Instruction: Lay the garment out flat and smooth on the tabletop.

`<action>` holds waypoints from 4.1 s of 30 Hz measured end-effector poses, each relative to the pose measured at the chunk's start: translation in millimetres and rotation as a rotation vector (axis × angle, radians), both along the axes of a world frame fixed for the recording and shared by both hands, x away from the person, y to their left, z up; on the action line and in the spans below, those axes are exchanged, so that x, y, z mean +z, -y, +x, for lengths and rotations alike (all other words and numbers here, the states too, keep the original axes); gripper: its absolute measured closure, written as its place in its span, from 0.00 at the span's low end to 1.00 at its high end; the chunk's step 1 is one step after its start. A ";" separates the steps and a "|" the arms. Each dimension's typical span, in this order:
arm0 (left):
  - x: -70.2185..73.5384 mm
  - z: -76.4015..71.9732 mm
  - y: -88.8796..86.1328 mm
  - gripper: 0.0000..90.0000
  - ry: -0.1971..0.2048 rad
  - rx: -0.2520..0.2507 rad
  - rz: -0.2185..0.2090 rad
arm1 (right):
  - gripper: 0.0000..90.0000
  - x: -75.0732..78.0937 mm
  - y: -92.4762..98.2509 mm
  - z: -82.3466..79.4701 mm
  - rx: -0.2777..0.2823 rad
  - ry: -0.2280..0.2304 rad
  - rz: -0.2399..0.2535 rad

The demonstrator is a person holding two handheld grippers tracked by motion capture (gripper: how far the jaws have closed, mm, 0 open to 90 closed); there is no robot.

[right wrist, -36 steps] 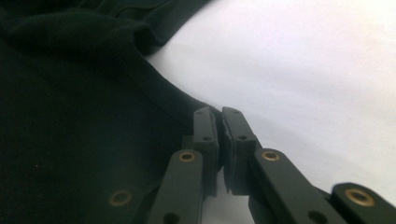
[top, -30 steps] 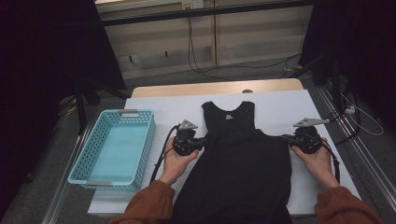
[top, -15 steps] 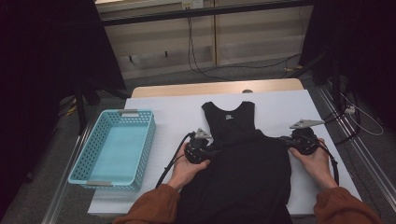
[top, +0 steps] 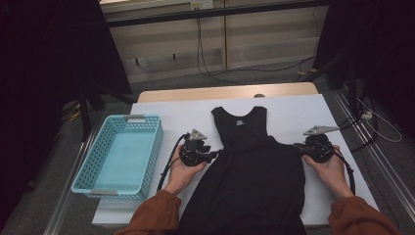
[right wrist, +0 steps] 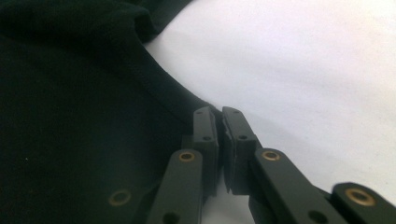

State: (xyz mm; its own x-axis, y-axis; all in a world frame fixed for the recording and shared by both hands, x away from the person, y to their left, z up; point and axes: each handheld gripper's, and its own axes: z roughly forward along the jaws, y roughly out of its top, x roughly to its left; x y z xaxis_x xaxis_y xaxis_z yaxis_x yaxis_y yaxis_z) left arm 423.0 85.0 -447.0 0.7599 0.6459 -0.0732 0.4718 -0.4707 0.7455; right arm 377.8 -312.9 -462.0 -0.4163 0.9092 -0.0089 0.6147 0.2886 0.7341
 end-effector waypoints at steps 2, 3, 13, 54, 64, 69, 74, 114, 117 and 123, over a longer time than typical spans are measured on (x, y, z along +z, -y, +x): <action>-4.9 2.4 0.8 0.70 0.003 0.011 0.021 | 0.95 -0.1 -0.1 0.0 0.001 0.000 -0.001; -7.3 3.8 1.7 0.70 -0.002 0.011 0.022 | 0.95 -0.1 -0.1 0.0 0.001 0.000 -0.001; -16.8 9.1 20.3 0.65 -0.003 0.000 -0.011 | 0.94 -0.7 -0.9 0.8 0.000 -0.002 0.000; -8.7 21.1 -35.9 0.93 -0.056 0.264 0.000 | 0.84 0.1 22.7 0.5 -0.057 0.023 -0.011; 10.4 -7.6 -29.6 0.59 0.015 0.196 -0.027 | 0.62 10.5 18.5 -8.7 -0.009 0.057 0.055; 14.4 -25.0 -28.2 0.52 0.037 0.093 -0.033 | 0.57 13.6 5.9 -15.7 0.051 0.062 0.049; 6.0 -33.6 -19.9 0.41 0.025 -0.004 -0.003 | 0.53 18.1 -8.8 -27.6 0.118 0.068 0.079; -8.5 -71.5 -16.6 1.00 -0.076 -0.156 0.079 | 1.00 3.1 -92.6 -52.1 0.401 -0.063 -0.049; -8.4 -74.7 -20.4 1.00 -0.089 -0.157 0.069 | 1.00 3.2 -93.4 -56.6 0.415 -0.071 -0.037; -7.8 -78.7 -26.0 0.99 -0.105 -0.153 0.059 | 1.00 3.3 -95.7 -63.6 0.433 -0.076 -0.034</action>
State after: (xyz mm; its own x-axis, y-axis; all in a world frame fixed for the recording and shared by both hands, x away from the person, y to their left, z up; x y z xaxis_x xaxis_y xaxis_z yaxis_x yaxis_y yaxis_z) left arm 344.2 110.9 -454.8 0.8400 0.5286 -0.1224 0.4648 -0.5847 0.6649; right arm 314.2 -217.1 -458.7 -0.7598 0.6501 0.0094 0.4832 0.5550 0.6771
